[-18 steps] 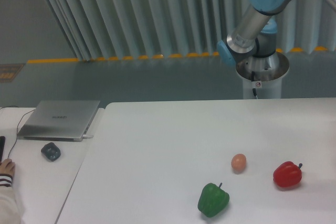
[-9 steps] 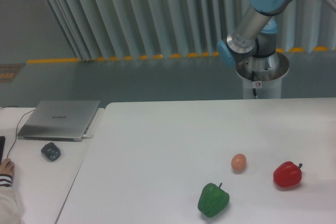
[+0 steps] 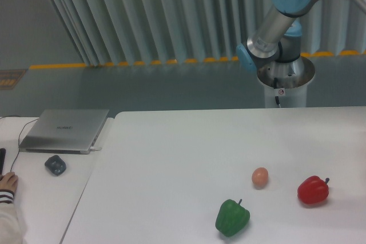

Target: Place the triangular bread on the table

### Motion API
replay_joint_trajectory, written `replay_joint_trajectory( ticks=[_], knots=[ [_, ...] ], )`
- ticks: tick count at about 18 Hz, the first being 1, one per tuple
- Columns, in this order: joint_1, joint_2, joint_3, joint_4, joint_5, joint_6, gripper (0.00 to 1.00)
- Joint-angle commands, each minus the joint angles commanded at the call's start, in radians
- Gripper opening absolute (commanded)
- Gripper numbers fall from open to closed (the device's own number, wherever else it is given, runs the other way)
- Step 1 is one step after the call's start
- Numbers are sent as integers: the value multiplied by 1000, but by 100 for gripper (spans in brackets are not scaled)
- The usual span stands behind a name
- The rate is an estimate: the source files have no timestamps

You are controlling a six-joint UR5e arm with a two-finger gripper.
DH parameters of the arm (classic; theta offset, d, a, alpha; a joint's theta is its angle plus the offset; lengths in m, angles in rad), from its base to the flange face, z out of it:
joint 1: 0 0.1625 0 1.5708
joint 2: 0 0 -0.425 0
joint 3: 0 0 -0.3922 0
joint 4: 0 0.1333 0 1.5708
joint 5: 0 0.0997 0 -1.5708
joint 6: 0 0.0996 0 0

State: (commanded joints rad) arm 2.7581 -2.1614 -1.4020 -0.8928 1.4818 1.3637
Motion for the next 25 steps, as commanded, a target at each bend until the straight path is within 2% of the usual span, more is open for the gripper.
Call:
replay_joint_trajectory(
  ticks=[1,3,6,8,9,13,18,22,25],
  knots=[
    [-2,2,-5,0,-2,2,50],
    [-8,6,-11,-2,-2,-5,35],
    [-20,9,-18,-5,2,-11,24],
    [-17,11,-20,-5,-2,-9,22],
    [-14,15,-18,-6,-3,-9,18],
    [-8,18,-17,-14,-11,-9,17],
    [28,34,-5,-61,-70,-8,16],
    [35,74,40,-178,-95,-9,16],
    [44,75,52,-204,-103,-6,16]
  ],
)
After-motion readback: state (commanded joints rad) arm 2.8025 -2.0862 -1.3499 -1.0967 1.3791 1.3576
